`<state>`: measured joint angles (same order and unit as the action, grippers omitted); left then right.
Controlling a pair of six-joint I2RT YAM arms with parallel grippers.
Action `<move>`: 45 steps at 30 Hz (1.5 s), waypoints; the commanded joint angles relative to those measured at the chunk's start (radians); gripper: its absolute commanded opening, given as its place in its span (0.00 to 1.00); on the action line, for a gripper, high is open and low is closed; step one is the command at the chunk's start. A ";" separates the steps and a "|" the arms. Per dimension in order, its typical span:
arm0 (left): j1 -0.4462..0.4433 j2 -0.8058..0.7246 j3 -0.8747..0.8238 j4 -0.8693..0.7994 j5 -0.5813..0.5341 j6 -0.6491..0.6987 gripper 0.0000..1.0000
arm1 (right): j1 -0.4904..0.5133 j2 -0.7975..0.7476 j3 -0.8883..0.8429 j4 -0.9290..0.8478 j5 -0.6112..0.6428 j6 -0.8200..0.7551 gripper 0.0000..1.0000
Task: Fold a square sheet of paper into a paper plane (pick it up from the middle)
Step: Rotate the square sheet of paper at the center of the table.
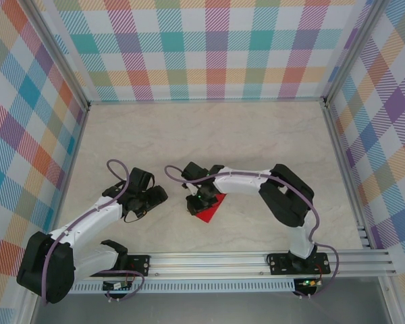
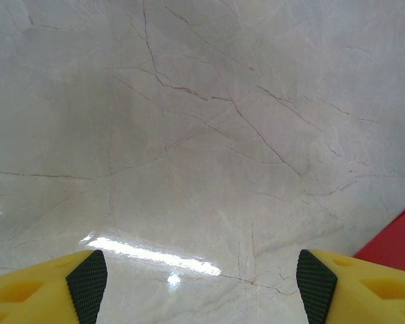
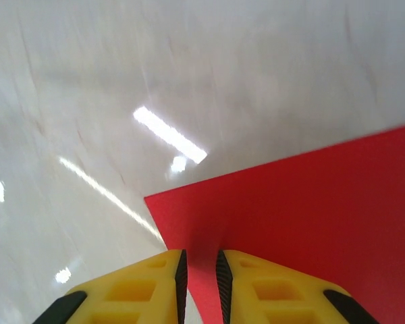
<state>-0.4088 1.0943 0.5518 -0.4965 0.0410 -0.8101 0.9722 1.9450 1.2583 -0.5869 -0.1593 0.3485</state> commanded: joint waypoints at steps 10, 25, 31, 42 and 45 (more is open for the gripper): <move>0.003 0.016 0.030 0.016 0.098 0.054 0.77 | -0.084 -0.241 -0.095 -0.027 0.175 0.162 0.43; -0.134 0.119 0.064 0.140 0.189 0.025 0.77 | -0.116 -0.073 -0.078 -0.005 0.252 0.387 0.53; -0.144 0.154 0.073 0.174 0.240 0.029 0.77 | -0.128 -0.036 -0.092 0.029 0.256 0.439 0.53; -0.247 0.203 0.028 0.353 0.318 -0.095 0.77 | -0.166 -0.039 -0.146 0.089 0.201 0.509 0.51; -0.277 0.222 0.021 0.370 0.320 -0.114 0.77 | -0.183 -0.050 -0.180 0.108 0.169 0.511 0.51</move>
<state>-0.6613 1.3003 0.5915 -0.1711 0.3359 -0.8833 0.8108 1.8465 1.1427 -0.5682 0.0254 0.8387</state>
